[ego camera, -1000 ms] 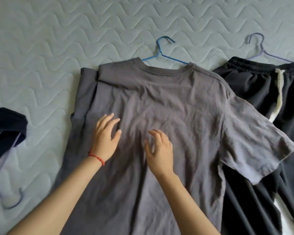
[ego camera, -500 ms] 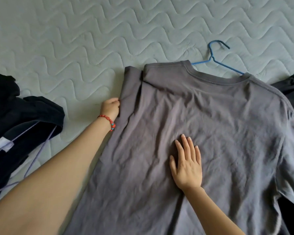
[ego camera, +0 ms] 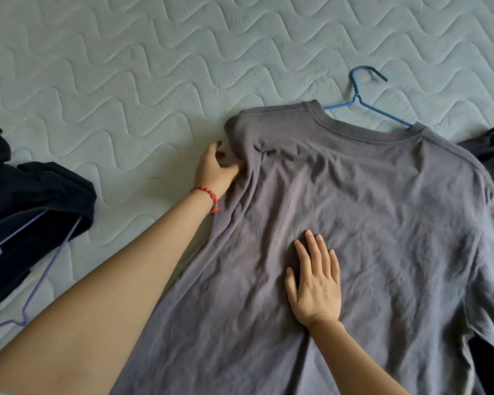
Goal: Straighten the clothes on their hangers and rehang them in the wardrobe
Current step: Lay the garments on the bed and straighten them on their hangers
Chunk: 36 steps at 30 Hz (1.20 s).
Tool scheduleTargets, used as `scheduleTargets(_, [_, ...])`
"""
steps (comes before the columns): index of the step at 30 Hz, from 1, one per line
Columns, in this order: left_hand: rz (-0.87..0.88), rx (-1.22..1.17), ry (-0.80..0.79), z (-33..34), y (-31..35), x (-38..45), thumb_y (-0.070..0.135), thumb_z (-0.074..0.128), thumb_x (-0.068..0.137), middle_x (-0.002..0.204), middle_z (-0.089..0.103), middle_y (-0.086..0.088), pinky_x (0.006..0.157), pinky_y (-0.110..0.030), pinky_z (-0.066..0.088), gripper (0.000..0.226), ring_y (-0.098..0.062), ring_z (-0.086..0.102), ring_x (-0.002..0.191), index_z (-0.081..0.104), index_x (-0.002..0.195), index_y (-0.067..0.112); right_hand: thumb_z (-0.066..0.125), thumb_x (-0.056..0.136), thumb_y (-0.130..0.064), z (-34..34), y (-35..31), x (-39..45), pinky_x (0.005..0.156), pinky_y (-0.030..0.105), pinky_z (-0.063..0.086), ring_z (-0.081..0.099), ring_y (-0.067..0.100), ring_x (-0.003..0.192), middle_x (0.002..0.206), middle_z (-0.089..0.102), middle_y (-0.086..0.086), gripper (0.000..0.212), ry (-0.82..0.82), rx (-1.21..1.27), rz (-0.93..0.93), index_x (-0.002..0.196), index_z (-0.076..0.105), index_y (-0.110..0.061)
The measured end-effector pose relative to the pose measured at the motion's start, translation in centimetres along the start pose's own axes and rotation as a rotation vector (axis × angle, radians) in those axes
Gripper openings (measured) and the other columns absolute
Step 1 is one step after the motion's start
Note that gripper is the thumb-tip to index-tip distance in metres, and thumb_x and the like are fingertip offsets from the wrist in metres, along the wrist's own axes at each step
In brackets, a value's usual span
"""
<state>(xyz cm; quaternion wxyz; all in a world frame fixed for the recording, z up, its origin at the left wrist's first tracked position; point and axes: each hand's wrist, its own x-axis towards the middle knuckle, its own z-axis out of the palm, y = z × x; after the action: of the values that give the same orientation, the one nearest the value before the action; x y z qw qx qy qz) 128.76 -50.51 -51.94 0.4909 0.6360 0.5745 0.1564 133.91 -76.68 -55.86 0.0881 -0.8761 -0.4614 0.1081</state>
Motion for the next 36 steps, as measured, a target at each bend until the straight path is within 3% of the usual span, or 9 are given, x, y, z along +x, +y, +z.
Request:
scheduleTargets(4, [0.081,-0.059,-0.122,0.6,1.9,1.5,0.01,0.068,0.078,0.137,0.049,-0.006,0.101,-0.016,0.032,0.066,-0.014,0.045,0.126,0.04,0.137,0.01,0.039,0.083,-0.035,0.1,0.1,0.0,0.116,0.033,0.003,0.025,0.025,0.137,0.145,0.042,0.011,0.053,0.001,-0.003,-0.001,0.132,0.041,-0.015])
scheduleTargets(7, [0.067,-0.075,-0.195,0.3,2.4,2.4,0.008,0.07,0.077,0.131,0.053,-0.005,0.104,-0.026,0.038,0.059,-0.013,0.048,0.119,0.048,0.131,0.013,0.039,0.083,-0.036,0.2,0.0,0.1,0.116,0.033,0.002,0.024,0.024,0.138,0.145,0.042,0.01,0.054,-0.008,-0.007,0.0,0.133,0.039,-0.016])
scheduleTargets(11, [-0.065,-0.222,-0.163,0.1,2.6,2.8,0.004,0.065,0.08,0.084,0.061,-0.006,0.077,-0.037,0.054,0.012,-0.021,0.06,0.082,0.063,0.083,0.016,0.038,0.083,-0.036,0.1,0.0,0.0,0.117,0.032,0.002,0.024,0.024,0.138,0.145,0.042,0.01,0.054,-0.013,-0.002,0.001,0.133,0.038,-0.017])
scheduleTargets(15, [-0.164,-0.258,-0.093,0.4,2.3,2.8,0.001,0.062,0.082,0.067,0.058,-0.003,0.05,-0.017,0.054,0.023,-0.006,0.06,0.051,0.058,0.065,0.016,0.038,0.083,-0.036,0.0,-0.1,0.0,0.117,0.032,0.003,0.025,0.024,0.138,0.145,0.042,0.01,0.054,-0.013,0.003,0.005,0.133,0.038,-0.017])
scheduleTargets(21, [-0.196,-0.385,0.036,-0.3,2.6,2.5,-0.009,0.059,0.08,0.067,0.059,-0.003,0.053,-0.011,0.052,0.016,-0.011,0.058,0.061,0.065,0.095,-0.007,0.038,0.083,-0.036,0.1,0.0,0.0,0.116,0.033,0.004,0.025,0.024,0.138,0.145,0.042,0.01,0.054,0.002,0.013,0.0,0.133,0.038,-0.017])
scheduleTargets(27, [-0.076,-0.479,0.234,-7.2,3.1,4.0,-0.013,0.053,0.081,0.051,0.06,0.006,0.057,-0.017,0.053,0.03,-0.003,0.057,0.052,0.056,0.066,0.013,0.038,0.083,-0.035,0.2,0.0,0.0,0.117,0.032,0.003,0.025,0.024,0.137,0.145,0.041,0.01,0.054,0.003,0.019,0.006,0.133,0.04,-0.016])
scheduleTargets(31, [-0.008,-0.195,0.459,-10.7,0.9,4.9,0.0,0.059,0.08,0.074,0.058,0.0,0.071,-0.02,0.047,0.019,-0.006,0.056,0.062,0.062,0.098,0.004,0.037,0.083,-0.036,0.4,0.1,0.0,0.117,0.031,0.001,0.014,0.018,0.144,0.146,0.038,0.008,0.054,0.01,0.015,0.004,0.133,0.039,-0.016])
scheduleTargets(33, [-0.092,-0.081,0.458,-10.6,-1.2,4.7,0.011,0.062,0.082,0.092,0.057,-0.007,0.078,-0.022,0.045,0.03,-0.015,0.055,0.082,0.059,0.11,0.0,0.037,0.083,-0.036,0.6,0.2,0.0,0.118,0.031,0.002,-0.002,0.009,0.146,0.147,0.035,0.006,0.054,0.022,0.016,0.008,0.133,0.038,-0.017])
scheduleTargets(36, [-0.189,-0.024,0.285,-9.2,-3.5,4.0,0.026,0.064,0.079,0.092,0.061,-0.016,0.074,-0.026,0.043,0.018,-0.019,0.055,0.085,0.063,0.081,0.008,0.037,0.082,-0.036,0.6,0.1,0.0,0.117,0.032,0.002,-0.003,0.009,0.146,0.147,0.035,0.007,0.054,0.033,0.019,0.007,0.133,0.038,-0.017])
